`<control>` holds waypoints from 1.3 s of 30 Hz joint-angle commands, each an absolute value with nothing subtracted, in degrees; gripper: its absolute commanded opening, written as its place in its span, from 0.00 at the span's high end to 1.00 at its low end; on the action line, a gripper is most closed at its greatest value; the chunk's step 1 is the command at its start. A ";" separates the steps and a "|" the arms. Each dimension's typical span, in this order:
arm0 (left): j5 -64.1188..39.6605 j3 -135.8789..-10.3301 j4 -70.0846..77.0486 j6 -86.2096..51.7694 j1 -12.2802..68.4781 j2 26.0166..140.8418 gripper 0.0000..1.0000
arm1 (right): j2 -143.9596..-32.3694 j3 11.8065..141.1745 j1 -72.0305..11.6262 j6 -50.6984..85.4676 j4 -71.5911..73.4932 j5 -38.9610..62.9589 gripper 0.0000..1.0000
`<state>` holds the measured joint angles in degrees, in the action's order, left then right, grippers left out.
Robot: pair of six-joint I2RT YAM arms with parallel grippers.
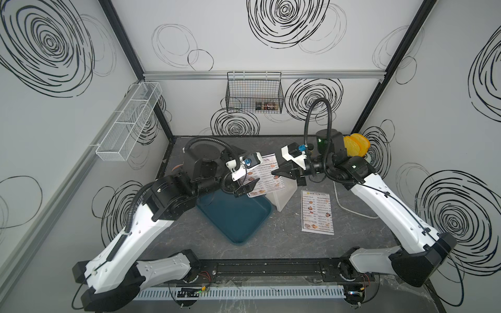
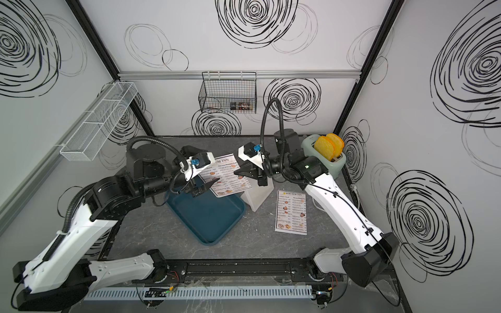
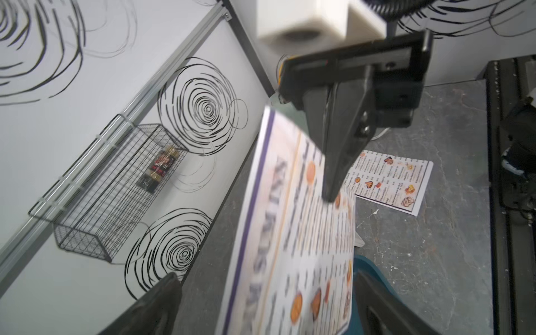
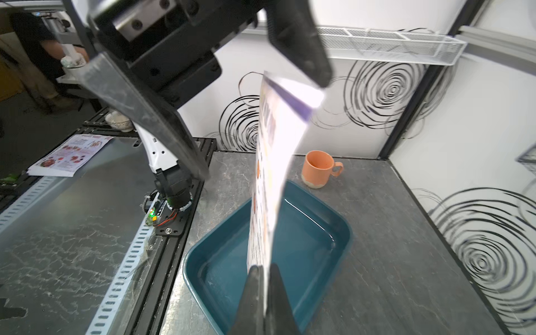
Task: Replace the menus in the menu holders
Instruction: Adjust the storage box at the center of the board.
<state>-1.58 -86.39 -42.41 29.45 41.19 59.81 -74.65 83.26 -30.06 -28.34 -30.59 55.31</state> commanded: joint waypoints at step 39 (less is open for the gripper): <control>-42.25 -46.36 -0.73 1.52 27.60 40.01 1.00 | -72.76 82.20 -36.00 -26.99 -27.62 60.19 0.91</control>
